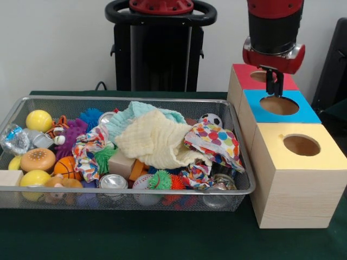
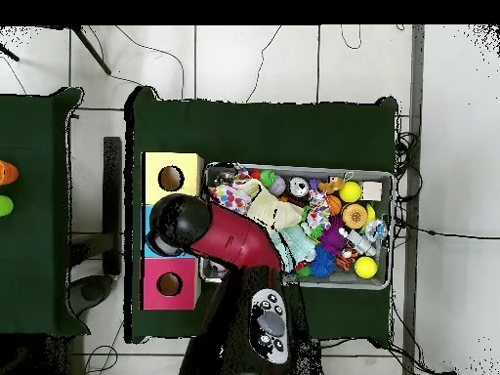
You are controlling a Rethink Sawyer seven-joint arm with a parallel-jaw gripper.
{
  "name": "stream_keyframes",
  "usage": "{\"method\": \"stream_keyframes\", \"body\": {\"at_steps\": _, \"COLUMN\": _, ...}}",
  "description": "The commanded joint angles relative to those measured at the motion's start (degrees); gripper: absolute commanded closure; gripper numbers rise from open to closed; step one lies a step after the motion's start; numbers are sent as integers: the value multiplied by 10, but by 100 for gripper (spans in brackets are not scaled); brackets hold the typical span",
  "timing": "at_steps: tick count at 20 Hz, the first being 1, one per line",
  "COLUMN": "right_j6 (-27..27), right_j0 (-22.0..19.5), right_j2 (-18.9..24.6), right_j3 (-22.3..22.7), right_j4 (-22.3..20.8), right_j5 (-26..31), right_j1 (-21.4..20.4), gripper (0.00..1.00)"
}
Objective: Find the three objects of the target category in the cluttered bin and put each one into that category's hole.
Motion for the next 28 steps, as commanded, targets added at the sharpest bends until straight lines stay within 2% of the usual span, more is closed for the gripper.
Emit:
{"method": "stream_keyframes", "body": {"at_steps": 1, "right_j6": 7, "right_j0": -40, "right_j2": 74, "right_j3": 40, "right_j4": -6, "right_j5": -41, "right_j1": 24, "gripper": 100}}
{"method": "stream_keyframes", "body": {"at_steps": 9, "right_j6": 20, "right_j0": -39, "right_j2": 71, "right_j3": 27, "right_j4": -24, "right_j5": -44, "right_j1": 28, "gripper": 100}}
{"method": "stream_keyframes", "body": {"at_steps": 12, "right_j6": 8, "right_j0": -50, "right_j2": 70, "right_j3": 46, "right_j4": -27, "right_j5": -47, "right_j1": 12, "gripper": 100}}
{"method": "stream_keyframes", "body": {"at_steps": 14, "right_j6": -5, "right_j0": -57, "right_j2": 71, "right_j3": 80, "right_j4": -24, "right_j5": -52, "right_j1": -16, "gripper": 100}}
{"method": "stream_keyframes", "body": {"at_steps": 16, "right_j6": -8, "right_j0": -49, "right_j2": 54, "right_j3": 101, "right_j4": -33, "right_j5": -5, "right_j1": -76, "gripper": 100}}
{"method": "stream_keyframes", "body": {"at_steps": 18, "right_j6": 16, "right_j0": -33, "right_j2": 23, "right_j3": 95, "right_j4": -50, "right_j5": 109, "right_j1": -154, "gripper": 100}}
{"method": "stream_keyframes", "body": {"at_steps": 21, "right_j6": 39, "right_j0": -37, "right_j2": 11, "right_j3": 71, "right_j4": -73, "right_j5": 232, "right_j1": -211, "gripper": 100}}
{"method": "stream_keyframes", "body": {"at_steps": 24, "right_j6": 25, "right_j0": -58, "right_j2": 17, "right_j3": 59, "right_j4": -86, "right_j5": 281, "right_j1": -224, "gripper": 100}}
{"method": "stream_keyframes", "body": {"at_steps": 28, "right_j6": 13, "right_j0": -73, "right_j2": 12, "right_j3": 62, "right_j4": -94, "right_j5": 287, "right_j1": -229, "gripper": 100}}
